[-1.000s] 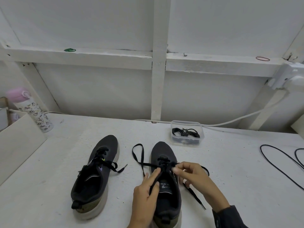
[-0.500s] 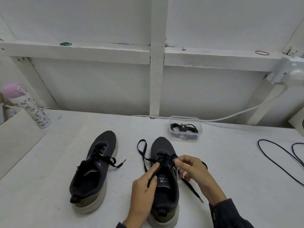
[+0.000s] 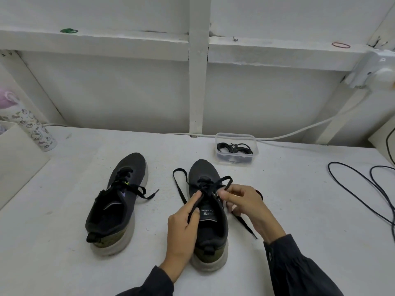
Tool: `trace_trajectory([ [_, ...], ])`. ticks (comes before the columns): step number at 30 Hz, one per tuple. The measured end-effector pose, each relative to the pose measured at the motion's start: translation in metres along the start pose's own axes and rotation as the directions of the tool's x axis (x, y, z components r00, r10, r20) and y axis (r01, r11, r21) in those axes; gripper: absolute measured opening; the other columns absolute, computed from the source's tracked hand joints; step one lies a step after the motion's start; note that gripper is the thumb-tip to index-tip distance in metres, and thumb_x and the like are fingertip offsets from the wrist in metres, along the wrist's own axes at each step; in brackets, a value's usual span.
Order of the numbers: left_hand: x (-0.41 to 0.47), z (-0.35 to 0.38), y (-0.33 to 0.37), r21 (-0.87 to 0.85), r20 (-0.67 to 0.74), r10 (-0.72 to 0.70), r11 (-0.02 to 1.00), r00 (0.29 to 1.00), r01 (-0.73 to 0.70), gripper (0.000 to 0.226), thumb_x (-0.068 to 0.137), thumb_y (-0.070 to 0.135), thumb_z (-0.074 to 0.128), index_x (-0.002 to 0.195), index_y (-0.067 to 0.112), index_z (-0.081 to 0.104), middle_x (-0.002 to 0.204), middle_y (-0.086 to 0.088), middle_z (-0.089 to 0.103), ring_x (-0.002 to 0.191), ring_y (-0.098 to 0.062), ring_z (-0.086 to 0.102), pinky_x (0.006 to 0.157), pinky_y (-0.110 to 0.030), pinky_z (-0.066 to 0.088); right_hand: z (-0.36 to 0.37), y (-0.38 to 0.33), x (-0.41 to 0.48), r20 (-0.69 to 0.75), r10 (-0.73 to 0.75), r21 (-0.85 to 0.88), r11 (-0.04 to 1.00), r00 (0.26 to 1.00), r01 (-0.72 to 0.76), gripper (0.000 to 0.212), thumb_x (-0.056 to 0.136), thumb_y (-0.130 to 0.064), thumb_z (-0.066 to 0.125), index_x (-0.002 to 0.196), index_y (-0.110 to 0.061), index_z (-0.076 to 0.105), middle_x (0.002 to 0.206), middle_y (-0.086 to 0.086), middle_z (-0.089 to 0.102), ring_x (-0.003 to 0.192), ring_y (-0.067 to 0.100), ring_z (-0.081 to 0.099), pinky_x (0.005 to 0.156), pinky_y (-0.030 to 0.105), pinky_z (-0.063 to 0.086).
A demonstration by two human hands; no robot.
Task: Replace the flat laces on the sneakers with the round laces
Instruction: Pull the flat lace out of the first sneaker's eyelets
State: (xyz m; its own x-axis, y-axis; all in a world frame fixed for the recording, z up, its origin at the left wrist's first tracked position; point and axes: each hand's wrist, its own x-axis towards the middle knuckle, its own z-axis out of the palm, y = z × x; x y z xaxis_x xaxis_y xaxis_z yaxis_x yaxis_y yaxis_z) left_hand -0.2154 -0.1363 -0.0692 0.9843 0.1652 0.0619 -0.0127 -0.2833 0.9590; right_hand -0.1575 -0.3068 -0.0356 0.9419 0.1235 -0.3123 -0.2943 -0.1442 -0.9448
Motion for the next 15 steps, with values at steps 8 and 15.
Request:
trace_trajectory([
  [8,0.001,-0.002,0.0,-0.002,0.019,-0.004,1.0,1.0,0.004,0.047,0.097,0.001,0.052,0.129,0.036,0.054,0.121,0.01,0.068,0.108,-0.001,0.064,0.095,-0.031,0.053,-0.007,-0.002,0.01,-0.208,-0.051,0.075,0.995,0.977,0.068,0.017,0.091,-0.009,0.063,0.079,0.003,0.06,0.067,0.007,0.054,0.05,0.01,0.047,0.045,0.019,0.029],
  [15,0.002,-0.001,-0.001,-0.003,0.002,0.009,1.0,1.0,-0.009,0.047,0.096,0.0,0.052,0.129,0.033,0.056,0.12,0.007,0.069,0.104,-0.004,0.066,0.094,-0.029,0.054,-0.008,0.002,0.001,-0.05,0.007,0.074,0.997,0.999,-0.004,0.018,0.087,-0.023,0.07,0.076,-0.009,0.07,0.068,0.002,0.059,0.055,0.013,0.048,0.047,0.021,0.032],
])
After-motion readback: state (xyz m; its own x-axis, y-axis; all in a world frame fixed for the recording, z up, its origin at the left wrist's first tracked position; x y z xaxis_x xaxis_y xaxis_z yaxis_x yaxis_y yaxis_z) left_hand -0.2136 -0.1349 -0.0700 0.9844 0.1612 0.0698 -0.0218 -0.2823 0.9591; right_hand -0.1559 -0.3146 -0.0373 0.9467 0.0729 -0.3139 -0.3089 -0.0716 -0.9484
